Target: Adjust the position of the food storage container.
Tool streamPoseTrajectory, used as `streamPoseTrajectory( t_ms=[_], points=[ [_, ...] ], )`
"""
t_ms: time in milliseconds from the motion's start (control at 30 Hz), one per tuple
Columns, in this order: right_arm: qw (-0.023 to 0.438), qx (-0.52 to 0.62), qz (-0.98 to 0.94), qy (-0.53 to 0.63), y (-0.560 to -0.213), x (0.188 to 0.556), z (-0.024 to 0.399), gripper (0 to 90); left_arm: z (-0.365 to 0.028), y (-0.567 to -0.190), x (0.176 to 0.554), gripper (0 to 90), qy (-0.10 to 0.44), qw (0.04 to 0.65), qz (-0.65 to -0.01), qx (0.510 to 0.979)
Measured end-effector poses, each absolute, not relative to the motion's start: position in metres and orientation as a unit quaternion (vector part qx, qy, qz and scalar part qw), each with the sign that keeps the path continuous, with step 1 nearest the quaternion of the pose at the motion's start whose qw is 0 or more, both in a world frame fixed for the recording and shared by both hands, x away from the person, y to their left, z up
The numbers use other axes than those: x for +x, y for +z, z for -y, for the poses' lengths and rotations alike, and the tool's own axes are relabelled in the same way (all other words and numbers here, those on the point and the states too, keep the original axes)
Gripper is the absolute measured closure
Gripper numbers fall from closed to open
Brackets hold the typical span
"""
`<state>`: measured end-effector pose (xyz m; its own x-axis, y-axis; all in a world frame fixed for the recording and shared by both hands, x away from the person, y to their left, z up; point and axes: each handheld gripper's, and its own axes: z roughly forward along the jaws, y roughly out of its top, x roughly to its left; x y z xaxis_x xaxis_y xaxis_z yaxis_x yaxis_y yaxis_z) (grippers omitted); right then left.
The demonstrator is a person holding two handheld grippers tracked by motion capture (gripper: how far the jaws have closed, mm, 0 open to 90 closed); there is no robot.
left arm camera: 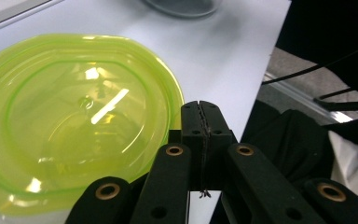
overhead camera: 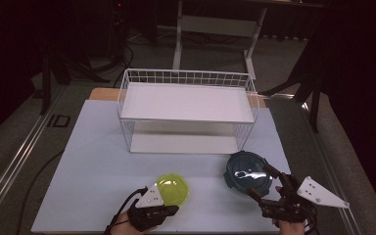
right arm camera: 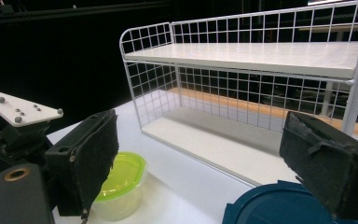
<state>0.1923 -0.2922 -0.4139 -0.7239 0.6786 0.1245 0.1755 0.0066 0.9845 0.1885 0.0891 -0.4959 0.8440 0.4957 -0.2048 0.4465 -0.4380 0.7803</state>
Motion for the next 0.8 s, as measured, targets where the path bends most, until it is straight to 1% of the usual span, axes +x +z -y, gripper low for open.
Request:
streamPoseTrajectory(
  t_ms=[233,433,567,700,800],
  points=[
    [0.194,0.315,-0.680,0.633,-0.414,0.193,0.294,11.1,-0.104,-0.494,0.194,89.3,0.045,0.453,-0.302,0.837],
    [0.193,0.315,-0.680,0.633,-0.414,0.192,0.295,11.1,-0.126,-0.500,0.207,89.4,0.078,0.437,-0.353,0.824],
    [0.193,0.314,-0.680,0.634,-0.414,0.192,0.295,11.1,-0.134,-0.502,0.213,89.4,0.088,0.439,-0.373,0.813],
    [0.192,0.314,-0.681,0.634,-0.414,0.192,0.295,11.1,-0.125,-0.498,0.208,89.3,0.095,0.448,-0.356,0.814],
    [0.190,0.313,-0.680,0.635,-0.414,0.192,0.295,11.1,-0.114,-0.495,0.208,89.4,0.087,0.454,-0.346,0.816]
  ],
)
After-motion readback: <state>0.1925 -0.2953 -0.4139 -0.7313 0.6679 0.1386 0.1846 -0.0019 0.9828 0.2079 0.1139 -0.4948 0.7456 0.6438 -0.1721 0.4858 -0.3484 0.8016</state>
